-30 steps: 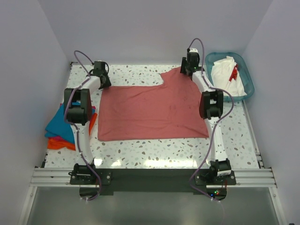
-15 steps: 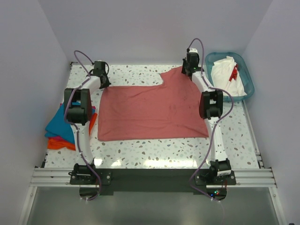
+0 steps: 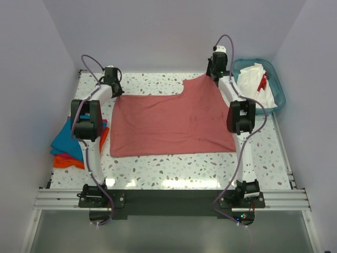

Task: Fold and stack the t-shirts
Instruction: Fold the tshirt

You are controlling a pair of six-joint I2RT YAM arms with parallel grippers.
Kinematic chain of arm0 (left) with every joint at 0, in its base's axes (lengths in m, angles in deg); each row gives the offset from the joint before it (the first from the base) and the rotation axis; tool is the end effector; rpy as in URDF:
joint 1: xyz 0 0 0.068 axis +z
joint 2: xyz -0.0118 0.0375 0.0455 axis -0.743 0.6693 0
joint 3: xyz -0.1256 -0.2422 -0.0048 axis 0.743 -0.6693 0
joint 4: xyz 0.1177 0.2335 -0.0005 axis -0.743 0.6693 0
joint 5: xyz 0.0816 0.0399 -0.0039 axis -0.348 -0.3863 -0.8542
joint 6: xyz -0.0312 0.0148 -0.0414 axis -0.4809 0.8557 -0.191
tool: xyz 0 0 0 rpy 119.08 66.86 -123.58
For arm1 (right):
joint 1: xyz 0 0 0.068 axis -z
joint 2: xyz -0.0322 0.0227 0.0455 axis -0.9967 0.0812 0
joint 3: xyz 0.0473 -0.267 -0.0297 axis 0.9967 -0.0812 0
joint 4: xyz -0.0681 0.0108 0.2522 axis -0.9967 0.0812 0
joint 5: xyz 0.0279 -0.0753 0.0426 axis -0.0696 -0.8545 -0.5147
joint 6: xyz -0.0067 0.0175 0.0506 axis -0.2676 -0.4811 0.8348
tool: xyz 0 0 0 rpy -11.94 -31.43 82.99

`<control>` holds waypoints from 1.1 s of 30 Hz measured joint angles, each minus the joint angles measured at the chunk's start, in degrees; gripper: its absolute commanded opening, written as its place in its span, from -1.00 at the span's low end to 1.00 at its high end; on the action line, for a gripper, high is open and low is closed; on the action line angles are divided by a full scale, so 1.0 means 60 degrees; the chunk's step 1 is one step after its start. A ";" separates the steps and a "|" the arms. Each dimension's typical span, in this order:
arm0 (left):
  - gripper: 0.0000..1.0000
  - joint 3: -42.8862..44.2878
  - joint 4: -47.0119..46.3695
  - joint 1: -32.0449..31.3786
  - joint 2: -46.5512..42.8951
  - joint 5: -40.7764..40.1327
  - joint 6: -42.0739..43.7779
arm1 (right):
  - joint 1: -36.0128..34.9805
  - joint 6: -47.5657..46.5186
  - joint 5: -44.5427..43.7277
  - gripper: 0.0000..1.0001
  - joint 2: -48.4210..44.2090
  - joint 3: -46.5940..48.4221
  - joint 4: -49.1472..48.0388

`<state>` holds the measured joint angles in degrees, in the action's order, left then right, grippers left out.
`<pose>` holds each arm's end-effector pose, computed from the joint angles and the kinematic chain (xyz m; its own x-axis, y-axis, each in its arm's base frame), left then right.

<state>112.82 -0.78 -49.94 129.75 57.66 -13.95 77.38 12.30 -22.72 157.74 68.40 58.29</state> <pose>0.4998 -0.0104 0.1653 -0.6418 -0.3619 -0.6761 -0.3731 0.9176 -0.1370 0.5963 0.0774 0.1890 -0.4353 0.1161 -0.8928 0.0892 0.9923 0.0855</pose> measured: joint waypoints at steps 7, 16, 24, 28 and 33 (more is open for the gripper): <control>-1.00 -0.0047 -0.0368 0.0047 -0.0576 -0.0018 0.0004 | 0.0004 0.0047 -0.0007 -1.00 -0.1559 -0.0954 -0.0310; -1.00 -0.0648 -0.0484 0.0127 -0.1100 -0.0044 0.0007 | 0.0022 0.0353 -0.0058 -1.00 -0.3625 -0.3741 -0.0783; -1.00 -0.1971 -0.0554 0.0131 -0.2218 -0.0331 -0.0066 | 0.0025 0.1049 -0.0058 -1.00 -0.5625 -0.6925 -0.0783; -1.00 -0.2594 -0.0619 0.0135 -0.2962 -0.0495 -0.0149 | 0.0025 0.1384 -0.0069 -1.00 -0.6834 -0.8236 -0.0798; -1.00 -0.3322 -0.0630 0.0135 -0.3650 -0.0605 -0.0375 | 0.0025 0.1716 -0.0076 -1.00 -0.8324 -0.9508 -0.0805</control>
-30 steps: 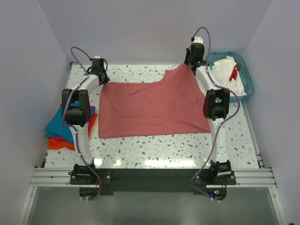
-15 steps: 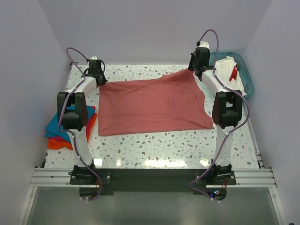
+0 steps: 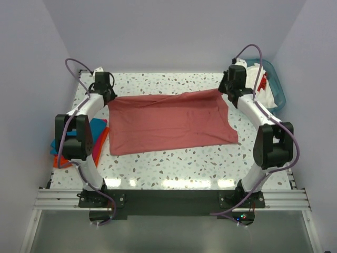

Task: Fold and stack the t-shirts
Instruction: Fold the tshirt

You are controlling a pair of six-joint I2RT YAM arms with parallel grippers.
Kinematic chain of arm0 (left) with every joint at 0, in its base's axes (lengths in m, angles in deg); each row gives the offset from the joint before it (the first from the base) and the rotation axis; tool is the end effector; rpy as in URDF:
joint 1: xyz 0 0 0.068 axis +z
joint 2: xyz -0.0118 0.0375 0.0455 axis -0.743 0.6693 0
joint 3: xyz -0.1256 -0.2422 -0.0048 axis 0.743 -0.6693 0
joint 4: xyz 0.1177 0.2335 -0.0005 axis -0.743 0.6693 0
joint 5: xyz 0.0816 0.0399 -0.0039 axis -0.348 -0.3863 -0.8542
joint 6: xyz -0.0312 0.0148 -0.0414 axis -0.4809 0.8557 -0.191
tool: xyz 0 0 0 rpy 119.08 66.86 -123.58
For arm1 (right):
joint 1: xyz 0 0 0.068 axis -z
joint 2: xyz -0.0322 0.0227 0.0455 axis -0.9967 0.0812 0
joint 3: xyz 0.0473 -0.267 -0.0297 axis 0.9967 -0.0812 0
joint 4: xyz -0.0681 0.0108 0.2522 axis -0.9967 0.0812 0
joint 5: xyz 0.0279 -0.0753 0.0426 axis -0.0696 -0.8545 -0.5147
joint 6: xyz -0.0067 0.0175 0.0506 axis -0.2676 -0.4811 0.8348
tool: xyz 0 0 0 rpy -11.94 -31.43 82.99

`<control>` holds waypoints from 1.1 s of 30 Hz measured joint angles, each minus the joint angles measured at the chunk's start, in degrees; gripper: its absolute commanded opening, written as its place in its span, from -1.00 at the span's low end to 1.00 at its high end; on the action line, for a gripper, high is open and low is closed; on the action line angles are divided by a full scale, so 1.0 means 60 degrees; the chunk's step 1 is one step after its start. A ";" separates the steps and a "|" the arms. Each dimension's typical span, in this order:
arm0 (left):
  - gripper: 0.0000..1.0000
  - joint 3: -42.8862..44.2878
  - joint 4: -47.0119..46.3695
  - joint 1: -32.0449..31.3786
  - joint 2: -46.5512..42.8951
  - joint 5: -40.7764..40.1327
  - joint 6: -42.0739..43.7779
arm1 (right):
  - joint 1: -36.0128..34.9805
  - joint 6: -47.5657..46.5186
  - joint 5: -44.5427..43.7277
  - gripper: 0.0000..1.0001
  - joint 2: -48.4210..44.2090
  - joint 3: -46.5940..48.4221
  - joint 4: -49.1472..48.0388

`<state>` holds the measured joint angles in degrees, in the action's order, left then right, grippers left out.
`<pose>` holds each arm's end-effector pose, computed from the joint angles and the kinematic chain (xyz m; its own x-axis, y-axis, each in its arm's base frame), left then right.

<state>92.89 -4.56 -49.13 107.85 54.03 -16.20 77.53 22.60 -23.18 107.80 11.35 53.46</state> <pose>0.4209 0.0004 0.2285 -0.5310 -0.4024 -0.7458 -0.4342 0.8850 -0.1683 0.4143 0.0505 0.2860 -0.4428 0.2879 -0.8491 0.1841 0.9561 0.2282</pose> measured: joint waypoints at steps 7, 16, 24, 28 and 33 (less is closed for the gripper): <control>-1.00 -0.0998 0.0109 0.0000 -0.0907 -0.0106 -0.0470 | 0.0000 0.0295 -0.0131 -1.00 -0.1803 -0.1712 0.0033; -1.00 -0.2648 0.0219 0.0004 -0.2583 -0.0004 -0.1257 | 0.0000 0.0535 -0.0168 -1.00 -0.3286 -0.3508 0.0382; -0.94 -0.5523 0.0000 0.0022 -0.4248 0.0390 -0.2393 | 0.0000 0.1013 -0.0164 -1.00 -0.4375 -0.4783 0.0546; -0.05 -0.6929 -0.0200 0.0044 -0.5023 0.0612 -0.2860 | 0.0051 0.1337 -0.0062 -0.56 -0.4717 -0.5880 0.0521; 0.39 -0.7563 -0.0361 0.0073 -0.5614 0.0820 -0.3279 | 0.0120 0.1599 0.0189 0.29 -0.5002 -0.6819 0.0765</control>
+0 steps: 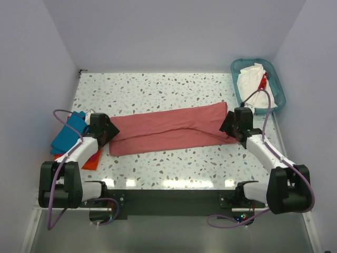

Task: Fold and stack the t-shirts
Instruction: Fold the tshirt

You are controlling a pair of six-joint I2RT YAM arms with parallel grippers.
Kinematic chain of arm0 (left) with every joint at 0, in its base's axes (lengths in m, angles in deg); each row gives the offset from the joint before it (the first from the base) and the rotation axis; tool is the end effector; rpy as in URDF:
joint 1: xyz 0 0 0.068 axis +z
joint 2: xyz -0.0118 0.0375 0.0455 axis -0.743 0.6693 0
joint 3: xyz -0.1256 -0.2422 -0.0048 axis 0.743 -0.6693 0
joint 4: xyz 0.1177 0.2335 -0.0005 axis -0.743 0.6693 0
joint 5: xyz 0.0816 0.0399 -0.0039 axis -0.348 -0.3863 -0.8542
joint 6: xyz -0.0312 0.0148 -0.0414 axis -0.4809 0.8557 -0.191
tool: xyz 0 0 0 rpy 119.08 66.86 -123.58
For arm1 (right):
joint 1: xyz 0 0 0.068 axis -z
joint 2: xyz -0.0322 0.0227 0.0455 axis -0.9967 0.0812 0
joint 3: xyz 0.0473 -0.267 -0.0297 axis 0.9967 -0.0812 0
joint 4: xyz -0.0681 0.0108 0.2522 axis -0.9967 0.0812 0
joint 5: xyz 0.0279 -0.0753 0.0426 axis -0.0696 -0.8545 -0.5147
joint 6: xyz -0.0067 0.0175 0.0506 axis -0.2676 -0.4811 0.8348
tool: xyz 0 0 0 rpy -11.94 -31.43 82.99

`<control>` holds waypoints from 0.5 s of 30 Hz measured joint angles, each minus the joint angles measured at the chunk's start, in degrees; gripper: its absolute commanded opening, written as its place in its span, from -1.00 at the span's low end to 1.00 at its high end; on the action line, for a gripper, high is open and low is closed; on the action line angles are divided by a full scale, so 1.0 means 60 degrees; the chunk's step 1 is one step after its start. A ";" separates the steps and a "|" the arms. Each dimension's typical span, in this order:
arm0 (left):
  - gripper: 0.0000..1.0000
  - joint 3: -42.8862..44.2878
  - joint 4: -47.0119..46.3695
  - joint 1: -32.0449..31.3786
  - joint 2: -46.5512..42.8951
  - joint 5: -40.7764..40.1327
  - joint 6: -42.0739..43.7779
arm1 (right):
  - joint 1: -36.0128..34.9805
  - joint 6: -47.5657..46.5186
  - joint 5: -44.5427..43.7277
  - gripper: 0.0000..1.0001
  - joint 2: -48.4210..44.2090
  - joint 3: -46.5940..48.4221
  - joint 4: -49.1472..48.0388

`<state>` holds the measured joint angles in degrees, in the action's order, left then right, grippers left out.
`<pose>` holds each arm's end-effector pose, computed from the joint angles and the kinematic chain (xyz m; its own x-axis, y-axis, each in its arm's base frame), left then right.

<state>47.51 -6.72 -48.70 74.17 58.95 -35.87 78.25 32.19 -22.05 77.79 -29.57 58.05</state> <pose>0.2368 0.0029 0.1674 -0.4883 -0.6902 -0.5340 -0.6150 0.7063 -0.3506 0.2513 0.0257 0.2068 -0.6071 0.4242 -0.6720 0.3379 0.9031 0.2649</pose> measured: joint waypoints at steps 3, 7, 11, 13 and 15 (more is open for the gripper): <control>0.40 0.0098 -0.0186 0.0000 -0.0222 0.0095 0.0007 | -0.0004 -0.0036 0.0142 0.29 -0.0419 0.0040 0.0080; 0.35 0.0550 -0.0284 -0.0011 -0.0270 0.0222 0.0087 | -0.0142 -0.0251 0.0175 0.25 -0.0335 0.0637 0.0062; 0.31 0.0951 -0.0459 -0.0262 -0.0124 0.0211 0.0087 | -0.0608 -0.0484 0.0149 0.20 0.1220 0.1982 -0.0044; 0.30 0.1162 -0.0499 -0.0532 0.0124 0.0215 0.0087 | -0.0936 -0.0576 0.0146 0.17 0.2233 0.2626 -0.0175; 0.29 0.1297 -0.0557 -0.0914 0.0390 0.0189 0.0080 | -0.1257 -0.0674 0.0138 0.17 0.3082 0.3093 -0.0259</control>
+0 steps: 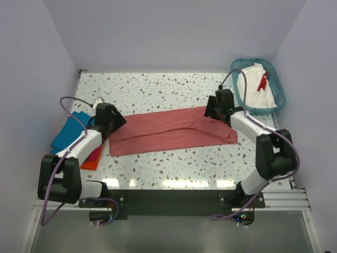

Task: Fold and stack the t-shirts
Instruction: Fold the tshirt

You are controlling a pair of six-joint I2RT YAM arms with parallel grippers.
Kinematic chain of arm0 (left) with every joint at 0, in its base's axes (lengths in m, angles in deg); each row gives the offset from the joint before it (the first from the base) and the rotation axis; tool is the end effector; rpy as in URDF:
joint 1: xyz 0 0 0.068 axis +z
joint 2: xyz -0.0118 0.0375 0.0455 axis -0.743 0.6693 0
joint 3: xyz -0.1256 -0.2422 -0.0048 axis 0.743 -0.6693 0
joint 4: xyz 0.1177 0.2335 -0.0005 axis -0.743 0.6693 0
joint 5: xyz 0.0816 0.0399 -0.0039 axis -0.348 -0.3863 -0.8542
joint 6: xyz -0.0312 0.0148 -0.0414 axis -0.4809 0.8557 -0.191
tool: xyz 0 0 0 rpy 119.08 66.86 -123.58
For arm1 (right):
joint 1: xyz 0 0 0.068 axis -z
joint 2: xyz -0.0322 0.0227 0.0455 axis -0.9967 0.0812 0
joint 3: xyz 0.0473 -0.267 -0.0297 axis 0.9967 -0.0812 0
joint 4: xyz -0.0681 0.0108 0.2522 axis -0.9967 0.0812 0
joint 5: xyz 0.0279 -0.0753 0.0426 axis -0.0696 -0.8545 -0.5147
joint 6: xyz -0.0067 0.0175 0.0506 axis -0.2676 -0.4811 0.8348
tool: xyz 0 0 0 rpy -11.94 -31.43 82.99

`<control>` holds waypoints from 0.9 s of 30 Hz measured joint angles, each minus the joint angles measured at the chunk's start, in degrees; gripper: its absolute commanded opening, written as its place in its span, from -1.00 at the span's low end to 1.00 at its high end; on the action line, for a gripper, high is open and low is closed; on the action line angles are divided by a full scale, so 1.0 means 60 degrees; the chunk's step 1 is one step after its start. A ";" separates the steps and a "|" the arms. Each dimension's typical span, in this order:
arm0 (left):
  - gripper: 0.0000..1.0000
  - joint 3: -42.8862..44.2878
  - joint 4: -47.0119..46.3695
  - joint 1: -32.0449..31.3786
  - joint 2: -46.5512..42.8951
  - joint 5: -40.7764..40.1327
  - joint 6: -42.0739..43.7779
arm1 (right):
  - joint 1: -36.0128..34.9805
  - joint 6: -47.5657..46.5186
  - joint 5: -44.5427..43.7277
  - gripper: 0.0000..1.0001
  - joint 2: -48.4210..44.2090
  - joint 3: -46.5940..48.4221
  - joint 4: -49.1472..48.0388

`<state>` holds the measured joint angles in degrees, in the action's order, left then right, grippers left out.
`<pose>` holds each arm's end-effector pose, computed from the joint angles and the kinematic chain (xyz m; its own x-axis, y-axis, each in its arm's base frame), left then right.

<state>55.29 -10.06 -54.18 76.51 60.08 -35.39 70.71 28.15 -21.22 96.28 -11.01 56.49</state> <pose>0.2682 -0.0239 0.2036 -0.4796 -0.6445 -0.5954 -0.4699 0.7617 -0.4460 0.3288 0.0806 0.2232 -0.6566 0.2786 -0.7009 0.1539 0.9592 0.2371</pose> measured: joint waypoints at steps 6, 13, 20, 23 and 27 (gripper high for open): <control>0.27 0.0015 -0.0091 -0.0612 0.0412 0.0109 -0.0004 | -0.0867 -0.0346 -0.0284 0.15 0.1912 0.1206 0.0018; 0.26 0.0015 -0.0189 -0.0616 0.0459 0.0186 -0.0004 | -0.1239 -0.0506 -0.0645 0.11 0.2674 0.1672 0.0026; 0.25 0.0015 -0.0313 -0.0616 0.0514 0.0240 0.0000 | -0.1570 -0.0557 -0.1086 -0.48 0.3056 0.1829 0.0189; 0.25 0.0015 -0.0361 -0.0616 0.0514 0.0270 0.0004 | -0.1643 -0.0561 -0.1271 -0.87 0.3056 0.1829 0.0306; 0.25 0.0015 -0.0364 -0.0619 0.0517 0.0295 0.0000 | -0.1665 -0.0495 -0.1366 -1.00 0.2980 0.1796 0.0390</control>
<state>55.38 -12.25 -57.90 79.61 61.85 -35.39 60.72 25.18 -29.41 114.16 -0.23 58.83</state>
